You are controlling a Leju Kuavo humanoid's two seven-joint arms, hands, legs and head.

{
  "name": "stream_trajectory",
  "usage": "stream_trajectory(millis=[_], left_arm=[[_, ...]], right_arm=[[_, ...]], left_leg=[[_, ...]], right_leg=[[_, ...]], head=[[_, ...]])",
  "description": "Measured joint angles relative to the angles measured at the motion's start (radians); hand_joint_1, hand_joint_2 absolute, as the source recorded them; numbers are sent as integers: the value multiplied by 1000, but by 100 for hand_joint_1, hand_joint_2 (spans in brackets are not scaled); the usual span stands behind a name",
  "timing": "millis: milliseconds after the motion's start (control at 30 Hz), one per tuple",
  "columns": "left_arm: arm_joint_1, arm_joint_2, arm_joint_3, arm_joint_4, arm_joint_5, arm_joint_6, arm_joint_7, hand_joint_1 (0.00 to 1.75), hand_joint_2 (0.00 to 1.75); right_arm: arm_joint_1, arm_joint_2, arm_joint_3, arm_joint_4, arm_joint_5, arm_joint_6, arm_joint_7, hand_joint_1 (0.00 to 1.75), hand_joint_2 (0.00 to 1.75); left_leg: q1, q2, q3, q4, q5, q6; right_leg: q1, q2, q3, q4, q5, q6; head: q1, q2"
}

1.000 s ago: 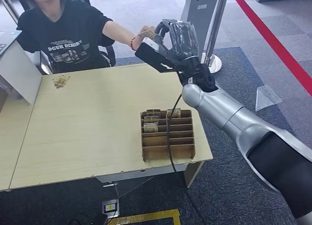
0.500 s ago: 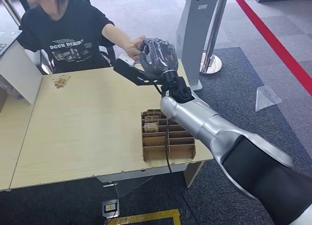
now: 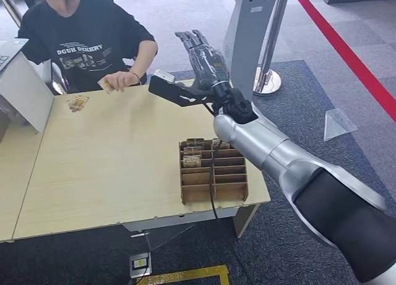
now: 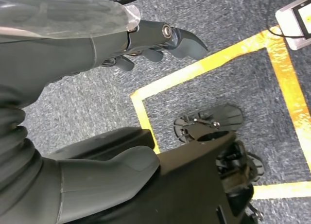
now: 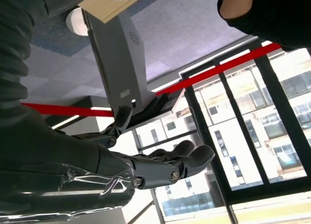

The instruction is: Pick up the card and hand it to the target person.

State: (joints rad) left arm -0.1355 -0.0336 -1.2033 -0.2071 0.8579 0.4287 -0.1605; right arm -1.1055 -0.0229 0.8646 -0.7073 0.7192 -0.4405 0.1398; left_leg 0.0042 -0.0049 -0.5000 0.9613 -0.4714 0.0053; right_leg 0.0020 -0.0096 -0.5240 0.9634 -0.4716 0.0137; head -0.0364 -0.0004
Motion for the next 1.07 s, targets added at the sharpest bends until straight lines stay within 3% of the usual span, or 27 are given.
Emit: stream_trajectory(millis=[200, 400, 567, 700, 800, 867, 1067], left_arm=[[20, 15, 0, 0, 7, -7, -10, 0, 175], [28, 24, 0, 0, 20, -11, -24, 0, 175], [31, 30, 0, 0, 50, -8, -33, 0, 175], [35, 33, 1, 0, 60, -5, -29, 0, 175], [35, 35, 1, 0, 61, -4, -20, 0, 175], [35, 36, 1, 0, 61, -4, -15, 0, 175], [29, 36, 1, 0, 61, -2, -13, 0, 175]], right_arm=[[10, -209, -92, -304, -61, 292, 105, 0, 175], [12, -417, -198, -588, -111, 436, 181, 0, 175], [16, -558, -277, -775, -201, 620, 255, 0, 175], [29, -662, -318, -896, -239, 805, 384, 0, 175], [48, -736, -335, -962, -241, 973, 510, 0, 175], [72, -777, -346, -997, -240, 1058, 546, 0, 175], [160, -820, -341, -1070, -256, 1071, 538, 0, 175]], left_leg=[[-1, 0, -1, 2, 0, 0], [-2, 0, -1, 2, -1, 1], [-3, 1, 0, 1, -1, 1], [-3, 1, 0, 1, -1, 1], [-3, 1, -1, 1, -1, 1], [-3, 1, -1, 1, -1, 1], [-3, 3, -1, 0, -1, 1]], right_leg=[[-1, 0, -1, 0, 0, 0], [-2, 0, -1, 0, 0, 0], [-2, 0, -2, 0, 0, 0], [-2, 0, -2, 0, 0, 0], [-2, 0, -1, 0, 0, 0], [-2, 0, -1, 0, 0, 0], [-2, 2, -1, 0, 0, 0]], head=[[0, 0], [0, 0], [0, 0], [0, 0], [0, 0], [1, 0], [0, 0]])
